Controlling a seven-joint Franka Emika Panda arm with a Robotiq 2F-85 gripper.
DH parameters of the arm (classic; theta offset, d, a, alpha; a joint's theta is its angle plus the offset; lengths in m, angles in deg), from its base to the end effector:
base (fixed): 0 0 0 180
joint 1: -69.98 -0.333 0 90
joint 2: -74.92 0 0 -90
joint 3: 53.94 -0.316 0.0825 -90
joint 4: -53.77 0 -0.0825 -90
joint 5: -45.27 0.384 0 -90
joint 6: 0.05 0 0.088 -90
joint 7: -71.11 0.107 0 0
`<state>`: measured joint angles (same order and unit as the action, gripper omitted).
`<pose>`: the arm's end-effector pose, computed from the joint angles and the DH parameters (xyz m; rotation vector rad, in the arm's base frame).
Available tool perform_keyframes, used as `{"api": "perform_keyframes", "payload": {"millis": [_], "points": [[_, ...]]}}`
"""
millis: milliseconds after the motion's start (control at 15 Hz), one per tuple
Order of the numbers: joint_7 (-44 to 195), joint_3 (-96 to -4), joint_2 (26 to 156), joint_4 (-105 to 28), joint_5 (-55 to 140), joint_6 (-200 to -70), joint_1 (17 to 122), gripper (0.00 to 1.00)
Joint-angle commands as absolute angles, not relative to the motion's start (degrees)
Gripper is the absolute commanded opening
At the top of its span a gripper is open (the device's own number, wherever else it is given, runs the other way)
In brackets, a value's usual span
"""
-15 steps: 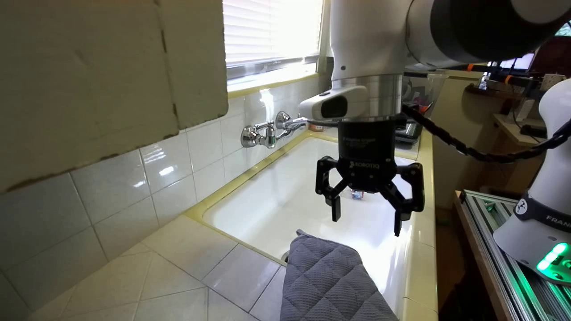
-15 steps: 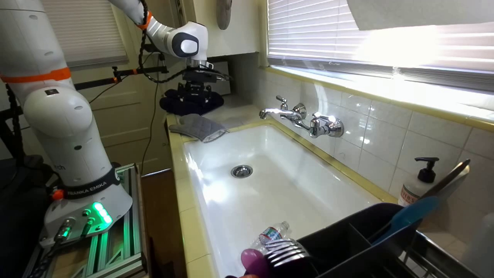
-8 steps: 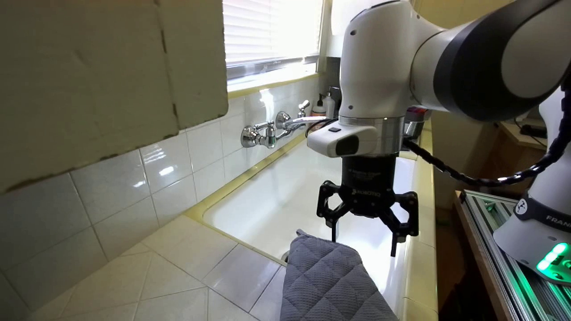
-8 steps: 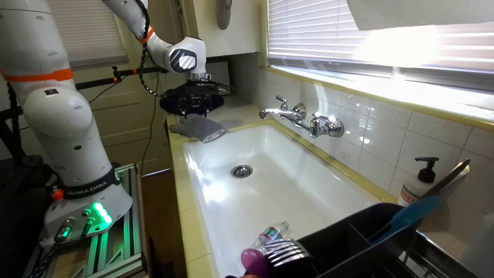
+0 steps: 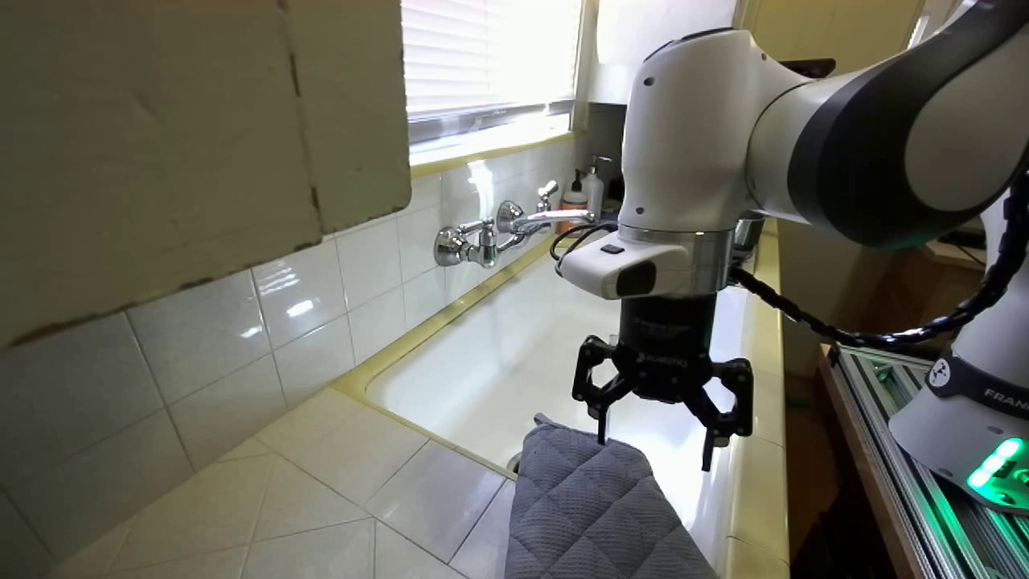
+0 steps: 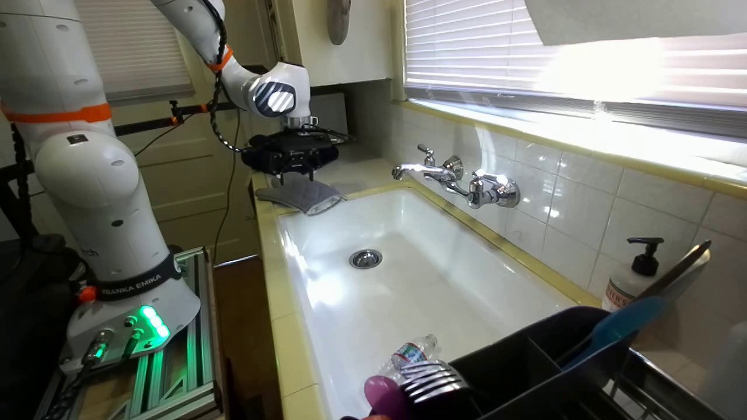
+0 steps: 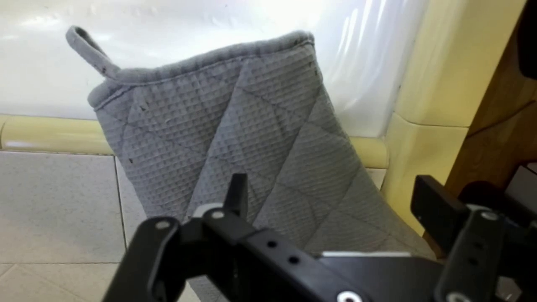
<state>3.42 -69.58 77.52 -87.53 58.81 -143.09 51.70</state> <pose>0.3955 0.2649 0.2757 -2.1018 -2.1278 -0.0459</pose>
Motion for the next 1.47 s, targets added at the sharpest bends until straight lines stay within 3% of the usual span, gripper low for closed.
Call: {"api": "perform_keyframes", "payload": {"millis": [0, 600, 1133, 1400], "points": [[3.22, -70.45, 78.33, -87.02, 59.09, -142.58, 52.76, 1.00], [4.59, -71.13, 81.26, -86.18, 60.72, -143.42, 53.41, 1.00], [8.95, -71.22, 84.97, -86.33, 56.82, -152.45, 55.57, 1.00], [13.73, -72.02, 81.13, -88.05, 59.02, -150.32, 56.41, 1.00]]}}
